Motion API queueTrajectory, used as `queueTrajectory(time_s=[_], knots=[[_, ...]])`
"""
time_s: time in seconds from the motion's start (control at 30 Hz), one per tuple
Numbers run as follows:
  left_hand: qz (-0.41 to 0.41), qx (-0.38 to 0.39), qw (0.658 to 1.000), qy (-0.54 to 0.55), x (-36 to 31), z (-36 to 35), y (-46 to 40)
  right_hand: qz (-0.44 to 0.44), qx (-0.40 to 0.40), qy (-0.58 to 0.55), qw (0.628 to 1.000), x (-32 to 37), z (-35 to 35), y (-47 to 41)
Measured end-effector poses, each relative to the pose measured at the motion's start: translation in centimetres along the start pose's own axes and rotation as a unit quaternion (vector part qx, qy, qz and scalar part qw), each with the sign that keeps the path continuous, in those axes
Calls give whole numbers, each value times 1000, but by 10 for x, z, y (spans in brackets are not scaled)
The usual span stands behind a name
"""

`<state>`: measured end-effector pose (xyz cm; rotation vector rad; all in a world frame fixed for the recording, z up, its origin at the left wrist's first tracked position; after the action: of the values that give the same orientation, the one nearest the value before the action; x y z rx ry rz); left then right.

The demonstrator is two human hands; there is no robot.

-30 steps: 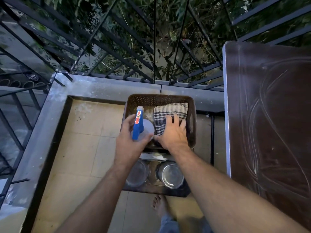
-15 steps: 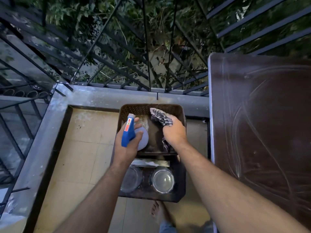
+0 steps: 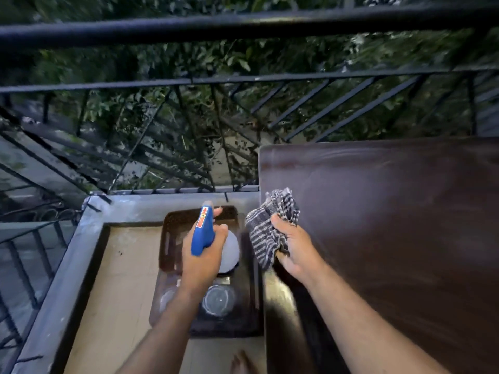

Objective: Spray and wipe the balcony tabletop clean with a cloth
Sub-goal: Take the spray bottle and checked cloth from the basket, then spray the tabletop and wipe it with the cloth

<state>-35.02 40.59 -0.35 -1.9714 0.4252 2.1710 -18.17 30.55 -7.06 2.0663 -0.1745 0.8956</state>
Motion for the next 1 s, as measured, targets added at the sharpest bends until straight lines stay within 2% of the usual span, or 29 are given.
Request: queueTrajectory(time_s=[0.33, 0.47, 0.57, 0.67, 0.9, 1.0], knots=[[-14, 82, 996, 16, -37, -168, 65, 10, -65, -56, 996, 79, 195, 40], [-5, 89, 996, 9, -32, -229, 89, -1, -7, -67, 998, 100, 253, 42], [-7, 100, 995, -5, -27, -258, 101, -5, -18, -11, 1000, 107, 282, 44], [1, 117, 993, -18, -20, -277, 110, -4, -84, 32, 996, 109, 310, 42], [40, 167, 985, -35, -7, -300, 113, 22, -157, -21, 987, 116, 342, 46], [42, 173, 984, -34, -5, -311, 108, 34, -158, -43, 986, 122, 349, 44]])
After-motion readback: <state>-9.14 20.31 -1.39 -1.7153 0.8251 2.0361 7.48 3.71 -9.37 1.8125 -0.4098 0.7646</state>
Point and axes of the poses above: each hand's wrist, its own y-axis away from the middle knuckle, its own z-axis out of the back of the hand, x = y × z, the point moved 6 cm from there along -y, towards the middle knuckle, and after that the axes turned 7 degrees about y, right-handed, at the moved point
